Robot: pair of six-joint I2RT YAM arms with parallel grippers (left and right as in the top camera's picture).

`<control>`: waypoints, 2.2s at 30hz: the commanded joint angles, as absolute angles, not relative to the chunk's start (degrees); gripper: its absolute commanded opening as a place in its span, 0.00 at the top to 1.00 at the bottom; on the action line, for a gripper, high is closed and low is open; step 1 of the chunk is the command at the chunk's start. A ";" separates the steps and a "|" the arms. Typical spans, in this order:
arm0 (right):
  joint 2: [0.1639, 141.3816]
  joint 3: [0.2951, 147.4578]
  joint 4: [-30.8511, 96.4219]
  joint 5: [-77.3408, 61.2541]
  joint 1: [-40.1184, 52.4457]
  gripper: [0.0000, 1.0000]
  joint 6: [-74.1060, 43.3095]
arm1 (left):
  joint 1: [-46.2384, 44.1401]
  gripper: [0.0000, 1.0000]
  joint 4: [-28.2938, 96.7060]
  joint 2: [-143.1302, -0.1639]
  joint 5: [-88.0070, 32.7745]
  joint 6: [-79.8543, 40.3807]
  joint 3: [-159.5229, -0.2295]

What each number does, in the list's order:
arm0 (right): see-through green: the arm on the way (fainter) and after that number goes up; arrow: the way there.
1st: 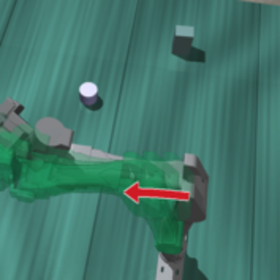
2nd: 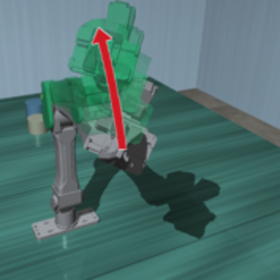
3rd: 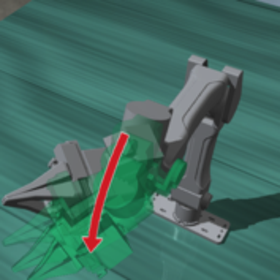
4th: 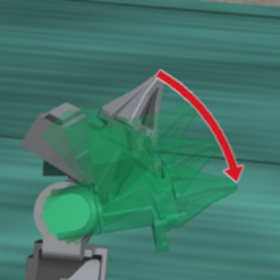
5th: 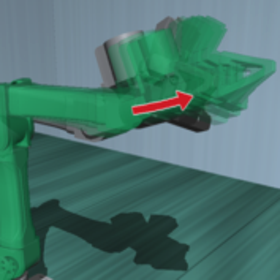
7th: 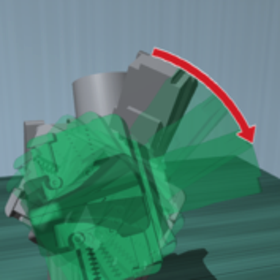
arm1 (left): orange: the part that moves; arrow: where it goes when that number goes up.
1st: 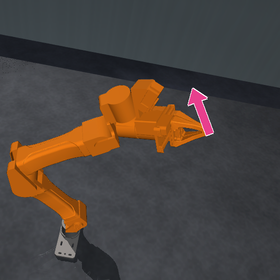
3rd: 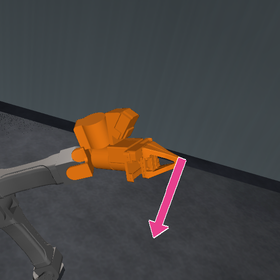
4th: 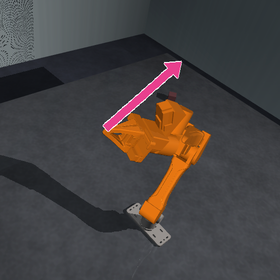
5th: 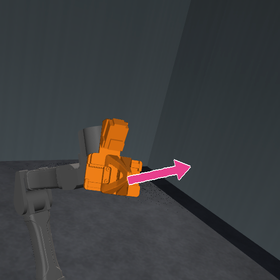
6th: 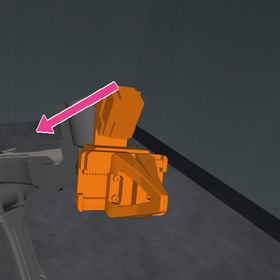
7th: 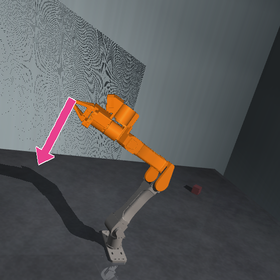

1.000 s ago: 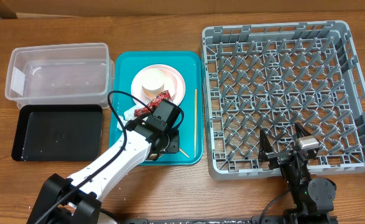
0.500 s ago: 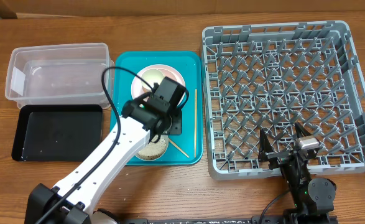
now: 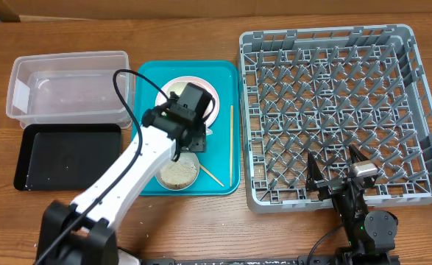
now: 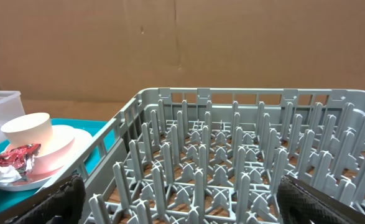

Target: Sort waste into correct bins and load items into the dishwasher

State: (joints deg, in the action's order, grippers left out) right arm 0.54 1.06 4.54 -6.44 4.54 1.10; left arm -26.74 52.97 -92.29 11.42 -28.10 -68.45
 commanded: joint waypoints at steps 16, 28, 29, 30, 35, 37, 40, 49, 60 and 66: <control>0.16 0.45 4.25 -6.09 4.38 0.00 1.13 | -17.26 0.23 54.52 -98.15 8.47 -28.75 -68.23; 0.16 0.45 4.25 -6.09 4.38 0.00 1.13 | -16.84 0.20 56.97 -98.15 8.51 -30.76 -68.18; 0.16 0.45 4.25 -6.09 4.38 0.00 1.13 | -16.49 0.20 56.97 -98.15 8.51 -31.66 -68.16; 0.16 0.45 4.25 -6.09 4.38 0.00 1.13 | -16.21 0.20 56.93 -98.15 8.51 -32.27 -68.16; 0.16 0.45 4.25 -6.09 4.38 0.00 1.13 | -13.52 0.22 56.75 -98.13 5.45 -34.24 -68.18; 0.16 0.45 4.25 -6.09 4.38 0.00 1.13 | -11.92 0.23 56.73 -98.13 2.81 -34.37 -68.18; 0.16 0.45 4.25 -6.09 4.38 0.00 1.13 | -9.37 0.23 56.73 -98.13 0.32 -34.79 -68.18; 0.16 0.45 4.25 -6.09 4.38 0.00 1.13 | -4.03 0.25 58.06 -98.13 -6.37 -34.74 -68.18; 0.16 0.45 4.25 -6.09 4.38 0.00 1.13 | -0.08 0.25 59.92 -98.13 -5.52 -34.35 -68.18; 0.16 0.45 4.25 -6.09 4.38 0.00 1.13 | 2.55 0.20 59.35 -98.13 -6.09 -34.57 -68.18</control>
